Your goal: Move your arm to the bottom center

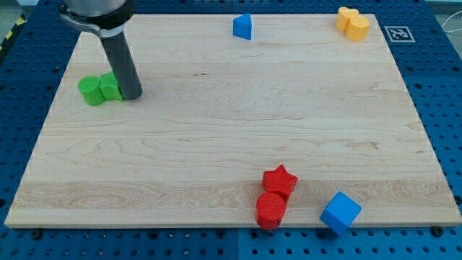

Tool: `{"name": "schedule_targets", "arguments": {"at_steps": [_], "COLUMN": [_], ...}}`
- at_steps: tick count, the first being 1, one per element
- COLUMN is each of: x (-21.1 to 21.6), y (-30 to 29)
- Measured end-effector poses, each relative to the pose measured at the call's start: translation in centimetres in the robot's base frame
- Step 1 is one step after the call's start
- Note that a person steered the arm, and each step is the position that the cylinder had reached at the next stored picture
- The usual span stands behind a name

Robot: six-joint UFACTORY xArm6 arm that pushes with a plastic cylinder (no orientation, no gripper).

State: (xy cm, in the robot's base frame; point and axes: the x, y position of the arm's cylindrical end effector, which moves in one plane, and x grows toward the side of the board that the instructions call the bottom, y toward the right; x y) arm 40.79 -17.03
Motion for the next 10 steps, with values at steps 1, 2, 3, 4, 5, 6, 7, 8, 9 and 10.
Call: {"name": "schedule_targets", "arguments": {"at_steps": [1,2,3,4,5,6,7,8,9,10], "x": [0.0,0.0,0.4,0.9,2.7,4.5,4.8,4.8,4.8,5.8], "y": [0.4,5.8,12.5,19.8,25.1,23.4,20.0,19.0,19.0,17.2]}}
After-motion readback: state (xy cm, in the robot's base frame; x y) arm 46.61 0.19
